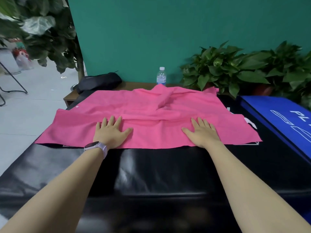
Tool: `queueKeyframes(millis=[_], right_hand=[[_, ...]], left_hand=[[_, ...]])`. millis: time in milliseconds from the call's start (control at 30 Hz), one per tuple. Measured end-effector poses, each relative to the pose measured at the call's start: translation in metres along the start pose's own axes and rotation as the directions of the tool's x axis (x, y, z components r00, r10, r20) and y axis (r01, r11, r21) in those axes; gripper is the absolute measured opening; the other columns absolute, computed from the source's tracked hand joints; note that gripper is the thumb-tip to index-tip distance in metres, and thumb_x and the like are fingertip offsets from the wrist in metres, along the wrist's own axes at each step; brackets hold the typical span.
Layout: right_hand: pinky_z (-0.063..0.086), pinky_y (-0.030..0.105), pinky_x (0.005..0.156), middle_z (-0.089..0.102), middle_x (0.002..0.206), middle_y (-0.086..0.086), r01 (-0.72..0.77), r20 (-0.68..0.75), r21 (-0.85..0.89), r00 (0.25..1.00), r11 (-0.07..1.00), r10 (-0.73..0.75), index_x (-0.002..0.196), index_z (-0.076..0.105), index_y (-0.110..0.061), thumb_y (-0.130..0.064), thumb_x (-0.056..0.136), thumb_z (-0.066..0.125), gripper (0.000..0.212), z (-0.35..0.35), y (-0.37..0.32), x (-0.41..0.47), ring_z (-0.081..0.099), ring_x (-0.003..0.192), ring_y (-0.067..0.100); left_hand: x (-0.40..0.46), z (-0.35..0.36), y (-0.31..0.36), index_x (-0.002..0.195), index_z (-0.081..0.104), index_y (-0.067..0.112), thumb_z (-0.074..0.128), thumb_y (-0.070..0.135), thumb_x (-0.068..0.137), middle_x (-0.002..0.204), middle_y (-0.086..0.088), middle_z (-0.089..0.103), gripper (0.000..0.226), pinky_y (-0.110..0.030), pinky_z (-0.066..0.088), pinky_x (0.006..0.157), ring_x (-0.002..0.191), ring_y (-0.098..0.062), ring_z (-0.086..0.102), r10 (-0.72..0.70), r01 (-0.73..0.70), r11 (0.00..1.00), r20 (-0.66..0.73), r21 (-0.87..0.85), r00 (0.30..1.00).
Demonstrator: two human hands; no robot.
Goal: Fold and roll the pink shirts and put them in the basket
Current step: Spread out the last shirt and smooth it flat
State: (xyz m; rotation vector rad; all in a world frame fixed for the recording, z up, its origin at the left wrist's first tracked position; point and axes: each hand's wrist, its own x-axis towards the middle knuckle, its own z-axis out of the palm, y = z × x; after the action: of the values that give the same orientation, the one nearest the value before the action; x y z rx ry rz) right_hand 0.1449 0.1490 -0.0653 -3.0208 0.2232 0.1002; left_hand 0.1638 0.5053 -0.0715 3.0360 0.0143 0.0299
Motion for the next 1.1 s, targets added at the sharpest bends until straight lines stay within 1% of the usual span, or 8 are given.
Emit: queueKeyframes(millis=[167, 333, 533, 700, 800, 900, 967, 1100], right_hand=[[0.0, 0.046, 0.126, -0.004, 0.17, 0.0, 0.002, 0.002, -0.004, 1.0, 1.0, -0.002, 0.163, 0.005, -0.03, -0.079, 0.092, 0.016, 0.087, -0.005, -0.004, 0.062, -0.004, 0.156, 0.02], [0.001, 0.045, 0.126, -0.003, 0.17, -0.001, 0.011, -0.022, -0.001, 1.0, 1.0, -0.011, 0.163, 0.005, -0.03, -0.082, 0.09, 0.017, 0.09, -0.006, -0.01, 0.133, -0.003, 0.156, 0.019], [0.004, 0.045, 0.126, 0.001, 0.17, -0.002, 0.011, -0.03, -0.013, 0.999, 1.0, -0.011, 0.163, 0.008, -0.03, -0.082, 0.09, 0.016, 0.09, -0.007, -0.014, 0.206, 0.0, 0.156, 0.018], [0.004, 0.046, 0.126, -0.001, 0.17, -0.004, 0.023, -0.033, 0.005, 0.999, 1.0, -0.022, 0.162, 0.008, -0.031, -0.081, 0.091, 0.018, 0.088, -0.012, -0.008, 0.236, -0.002, 0.156, 0.017], [0.005, 0.047, 0.126, -0.001, 0.17, -0.002, 0.031, -0.04, 0.008, 0.999, 1.0, -0.03, 0.162, 0.007, -0.03, -0.08, 0.092, 0.019, 0.087, -0.014, -0.007, 0.237, -0.002, 0.156, 0.018], [0.003, 0.046, 0.126, -0.001, 0.17, -0.002, 0.019, -0.037, -0.001, 0.999, 1.0, -0.019, 0.162, 0.005, -0.031, -0.082, 0.089, 0.017, 0.09, -0.011, -0.005, 0.219, -0.002, 0.156, 0.018], [0.002, 0.046, 0.125, -0.002, 0.17, -0.002, -0.004, -0.037, -0.002, 0.999, 1.0, 0.004, 0.162, 0.003, -0.033, -0.084, 0.088, 0.015, 0.091, -0.009, -0.003, 0.201, -0.002, 0.156, 0.019], [-0.001, 0.048, 0.125, -0.005, 0.17, -0.003, -0.016, -0.003, -0.014, 1.0, 1.0, 0.016, 0.162, 0.001, -0.034, -0.085, 0.087, 0.015, 0.091, -0.01, -0.003, 0.153, -0.004, 0.156, 0.02]], left_hand=[[0.06, 0.006, 0.008, 0.159, 0.012, 0.035, 0.019, 0.082, 0.086, 0.167, 0.0, 0.012, 0.087, -0.049, 0.006, 0.123, 0.154, -0.029, 0.008, -0.004, 0.004, 1.0, -0.02, 0.008, 1.0], [0.132, 0.012, 0.015, 0.16, 0.007, 0.036, 0.018, 0.083, 0.085, 0.168, 0.0, 0.006, 0.088, -0.049, 0.005, 0.124, 0.154, -0.029, 0.004, 0.001, -0.001, 1.0, -0.007, 0.019, 1.0], [0.207, 0.02, 0.018, 0.16, 0.005, 0.034, 0.014, 0.084, 0.083, 0.168, -0.001, 0.006, 0.092, -0.05, 0.009, 0.123, 0.154, -0.03, 0.007, -0.009, 0.01, 1.0, -0.039, 0.027, 0.999], [0.244, 0.019, 0.021, 0.161, 0.001, 0.03, 0.021, 0.082, 0.086, 0.169, -0.001, 0.001, 0.093, -0.052, 0.009, 0.122, 0.154, -0.031, 0.003, -0.02, 0.019, 1.0, -0.069, -0.008, 0.997], [0.247, 0.016, 0.023, 0.16, -0.004, 0.029, 0.023, 0.082, 0.087, 0.169, -0.002, -0.007, 0.095, -0.054, 0.004, 0.123, 0.155, -0.03, -0.004, -0.028, 0.027, 1.0, -0.074, -0.009, 0.997], [0.225, 0.017, 0.018, 0.16, -0.01, 0.029, 0.022, 0.084, 0.085, 0.167, -0.001, -0.014, 0.098, -0.055, -0.001, 0.122, 0.154, -0.027, -0.01, -0.022, 0.019, 0.999, -0.079, -0.04, 0.997], [0.204, 0.017, 0.015, 0.159, -0.011, 0.029, 0.021, 0.084, 0.085, 0.167, 0.0, -0.014, 0.098, -0.056, -0.003, 0.122, 0.154, -0.027, -0.011, -0.029, 0.025, 0.999, -0.074, -0.048, 0.997], [0.15, 0.014, 0.009, 0.16, -0.009, 0.028, 0.018, 0.085, 0.085, 0.168, -0.001, -0.012, 0.098, -0.055, -0.004, 0.123, 0.155, -0.028, -0.008, -0.048, 0.047, 0.997, -0.014, -0.054, 0.999]])
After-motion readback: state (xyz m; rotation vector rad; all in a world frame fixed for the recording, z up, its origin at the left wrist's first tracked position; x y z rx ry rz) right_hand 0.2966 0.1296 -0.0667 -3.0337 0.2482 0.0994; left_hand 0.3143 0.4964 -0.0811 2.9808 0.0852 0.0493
